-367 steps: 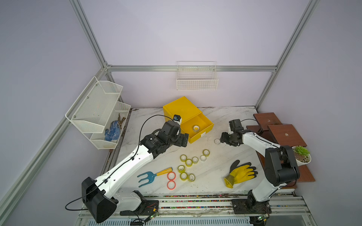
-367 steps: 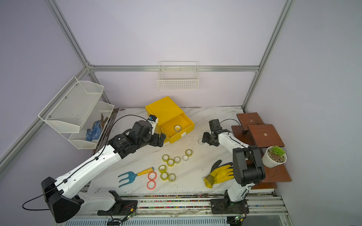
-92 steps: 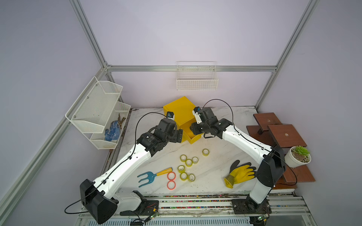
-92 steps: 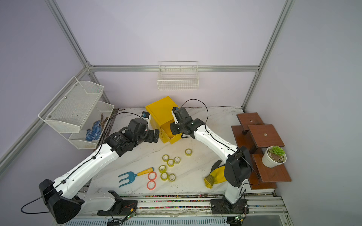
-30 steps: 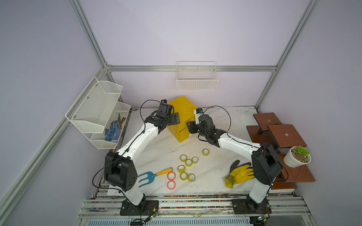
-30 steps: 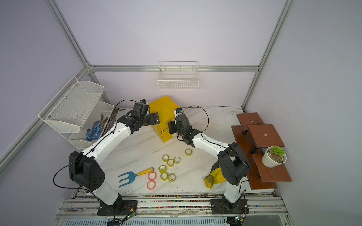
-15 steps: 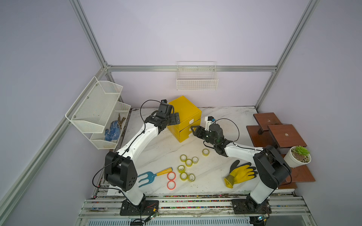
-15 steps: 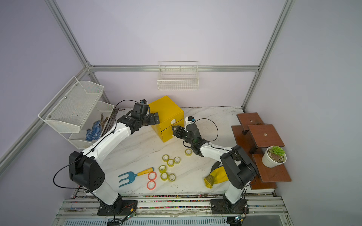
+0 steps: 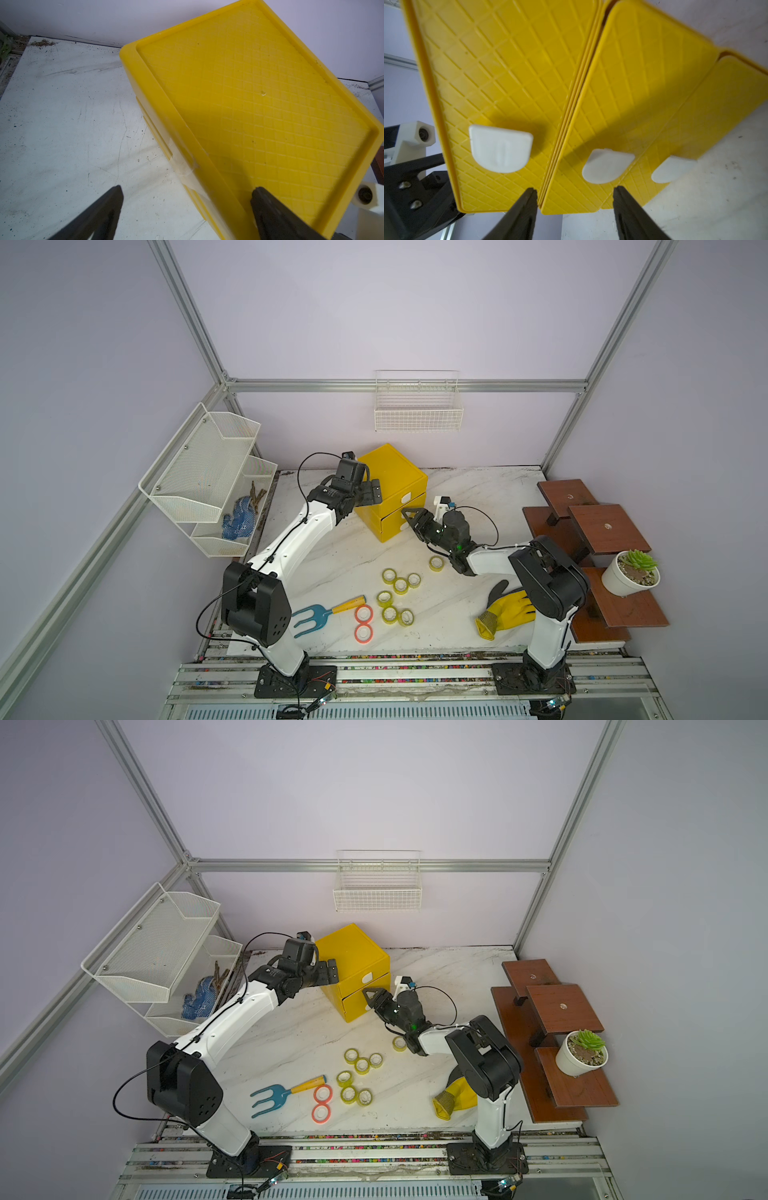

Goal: Place the transparent tape into the drawer according to color
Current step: Close the drawer in the storage box, then open the drawer in the storage box.

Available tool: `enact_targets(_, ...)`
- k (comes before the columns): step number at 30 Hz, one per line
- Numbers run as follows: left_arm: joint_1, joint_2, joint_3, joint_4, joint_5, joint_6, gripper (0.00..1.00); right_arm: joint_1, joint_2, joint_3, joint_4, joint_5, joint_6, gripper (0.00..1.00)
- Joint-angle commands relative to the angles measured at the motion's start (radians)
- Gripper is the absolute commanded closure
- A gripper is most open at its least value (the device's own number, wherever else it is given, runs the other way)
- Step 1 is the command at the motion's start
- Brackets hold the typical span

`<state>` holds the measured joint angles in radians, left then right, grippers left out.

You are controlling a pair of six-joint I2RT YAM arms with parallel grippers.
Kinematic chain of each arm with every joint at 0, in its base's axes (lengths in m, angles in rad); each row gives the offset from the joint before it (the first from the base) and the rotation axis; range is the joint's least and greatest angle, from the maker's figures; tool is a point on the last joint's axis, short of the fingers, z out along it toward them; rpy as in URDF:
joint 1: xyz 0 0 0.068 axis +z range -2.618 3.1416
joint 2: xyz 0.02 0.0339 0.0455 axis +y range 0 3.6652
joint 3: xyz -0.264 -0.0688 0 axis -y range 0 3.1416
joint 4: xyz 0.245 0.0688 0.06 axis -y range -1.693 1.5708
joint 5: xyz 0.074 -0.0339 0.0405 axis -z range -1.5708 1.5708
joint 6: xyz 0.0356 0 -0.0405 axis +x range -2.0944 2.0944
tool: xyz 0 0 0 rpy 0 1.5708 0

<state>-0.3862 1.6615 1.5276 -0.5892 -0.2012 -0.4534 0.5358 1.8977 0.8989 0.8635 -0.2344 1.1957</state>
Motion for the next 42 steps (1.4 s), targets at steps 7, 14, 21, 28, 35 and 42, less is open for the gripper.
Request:
enact_targets(7,0.006,0.021,-0.021,-0.053,0.010,0.016,0.00,-0.016,0.065,0.003,0.101,-0.012,0.053,0.38)
enact_targets(14,0.006,0.027,-0.021,-0.053,0.014,0.016,0.00,-0.024,0.099,0.016,0.144,-0.003,0.060,0.38)
enact_targets(21,0.006,0.030,-0.022,-0.052,0.016,0.018,0.00,-0.025,0.134,0.053,0.163,-0.012,0.062,0.38)
enact_targets(28,0.006,0.036,-0.023,-0.053,0.027,0.019,0.00,-0.026,0.159,0.060,0.199,-0.002,0.057,0.47)
enact_targets(35,0.006,0.041,-0.024,-0.053,0.028,0.019,0.00,-0.032,0.170,0.043,0.269,-0.004,0.063,0.60)
enact_targets(42,0.006,0.048,-0.017,-0.057,0.025,0.021,0.00,-0.040,0.110,-0.083,0.348,-0.025,0.088,0.62)
